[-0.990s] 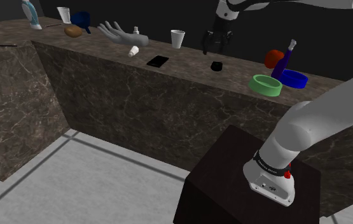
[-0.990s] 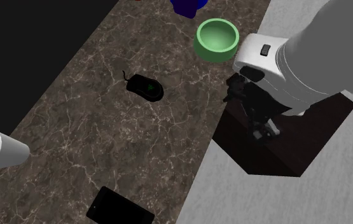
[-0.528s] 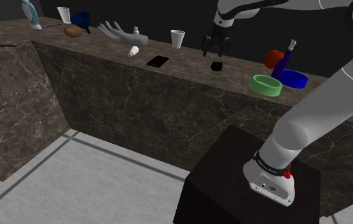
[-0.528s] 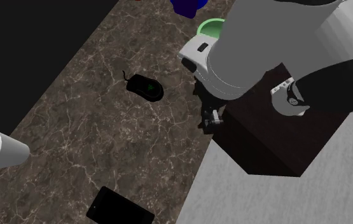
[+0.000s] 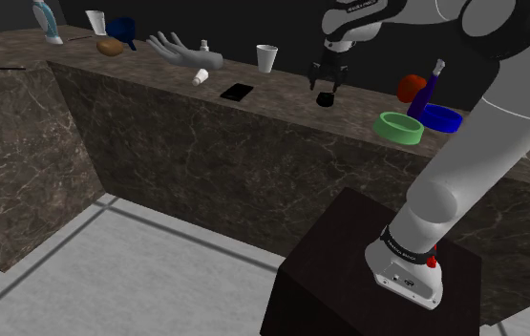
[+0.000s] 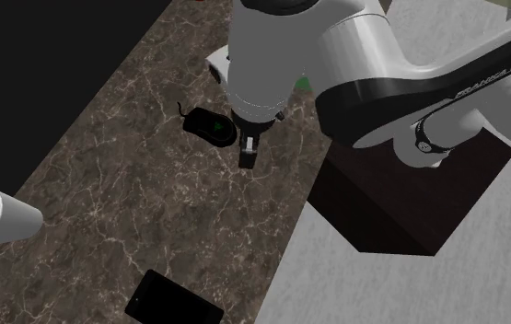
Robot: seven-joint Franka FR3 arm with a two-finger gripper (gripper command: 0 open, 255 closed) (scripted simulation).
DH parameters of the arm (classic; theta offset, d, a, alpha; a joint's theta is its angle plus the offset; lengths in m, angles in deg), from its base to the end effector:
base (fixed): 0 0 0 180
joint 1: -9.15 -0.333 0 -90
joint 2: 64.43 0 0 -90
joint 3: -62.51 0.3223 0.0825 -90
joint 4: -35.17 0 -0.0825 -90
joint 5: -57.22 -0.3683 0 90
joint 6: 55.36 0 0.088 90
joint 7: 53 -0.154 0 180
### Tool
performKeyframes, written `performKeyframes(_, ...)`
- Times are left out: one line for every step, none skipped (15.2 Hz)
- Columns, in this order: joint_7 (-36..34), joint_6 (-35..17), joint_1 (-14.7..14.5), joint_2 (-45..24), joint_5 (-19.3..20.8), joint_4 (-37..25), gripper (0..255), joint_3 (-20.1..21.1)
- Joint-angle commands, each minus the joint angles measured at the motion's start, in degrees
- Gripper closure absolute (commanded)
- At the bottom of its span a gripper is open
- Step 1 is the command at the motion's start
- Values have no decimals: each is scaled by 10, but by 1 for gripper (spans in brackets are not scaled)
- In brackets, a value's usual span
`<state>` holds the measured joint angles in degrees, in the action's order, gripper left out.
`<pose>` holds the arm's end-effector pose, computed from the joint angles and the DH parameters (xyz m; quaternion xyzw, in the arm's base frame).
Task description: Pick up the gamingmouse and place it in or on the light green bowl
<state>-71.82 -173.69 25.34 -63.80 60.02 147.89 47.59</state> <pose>0.4731 -0.2912 0.4505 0.9094 -0.4120 0.0517 0.0264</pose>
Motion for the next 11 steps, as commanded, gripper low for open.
performKeyframes(-10, -4, 9, -29, -8, -20, 0, -9)
performKeyframes(-12, -6, 15, -45, -14, -30, 0, -15)
performKeyframes(-15, -8, 21, -61, -19, -41, 0, -20)
performKeyframes(-17, -10, 27, -77, -25, -52, 0, -25)
performKeyframes(-19, -11, 32, -90, -30, -61, 0, -29)
performKeyframes(-18, -18, 33, -93, -31, -57, 0, -29)
performKeyframes(-17, -25, 33, -96, -32, -53, 0, -29)
performKeyframes(-17, -32, 34, -99, -33, -49, 0, -29)
performKeyframes(-16, -39, 34, -102, -34, -46, 0, -28)
performKeyframes(-15, -45, 34, -106, -36, -42, 0, -28)
performKeyframes(-14, -52, 35, -109, -37, -39, 0, -28)
